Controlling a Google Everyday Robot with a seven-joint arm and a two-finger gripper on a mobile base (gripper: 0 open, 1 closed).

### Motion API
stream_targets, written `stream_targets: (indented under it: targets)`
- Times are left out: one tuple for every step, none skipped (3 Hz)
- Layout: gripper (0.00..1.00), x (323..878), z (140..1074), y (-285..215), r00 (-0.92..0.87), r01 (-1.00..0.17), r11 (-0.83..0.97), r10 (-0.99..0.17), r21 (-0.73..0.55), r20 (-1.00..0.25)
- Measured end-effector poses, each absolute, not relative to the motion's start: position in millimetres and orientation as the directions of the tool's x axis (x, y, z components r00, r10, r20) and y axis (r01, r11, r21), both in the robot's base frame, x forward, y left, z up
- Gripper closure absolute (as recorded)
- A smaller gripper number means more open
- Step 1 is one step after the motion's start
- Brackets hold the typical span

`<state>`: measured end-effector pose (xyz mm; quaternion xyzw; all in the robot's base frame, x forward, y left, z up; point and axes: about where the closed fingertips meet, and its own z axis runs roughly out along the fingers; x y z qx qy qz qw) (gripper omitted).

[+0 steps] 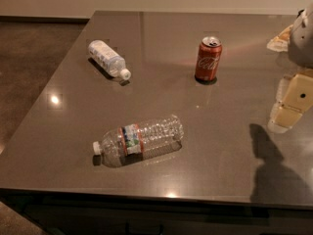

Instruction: Move coke can near water bottle

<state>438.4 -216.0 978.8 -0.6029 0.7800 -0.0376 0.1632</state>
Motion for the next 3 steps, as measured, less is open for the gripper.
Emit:
stream_targets:
  targets:
    - [0.0, 453.7, 980.4, -211.6, -0.226, -0.92, 0.284, -0.948, -0.271, -0.224]
    - [0.0, 485.8, 982.0, -206.0, -0.244, -0.901, 0.319, -0.933, -0.295, -0.264]
    - [0.0, 537.8, 985.1, -208.5, -0.308, -0.852, 0.402, -0.903, -0.335, -0.3]
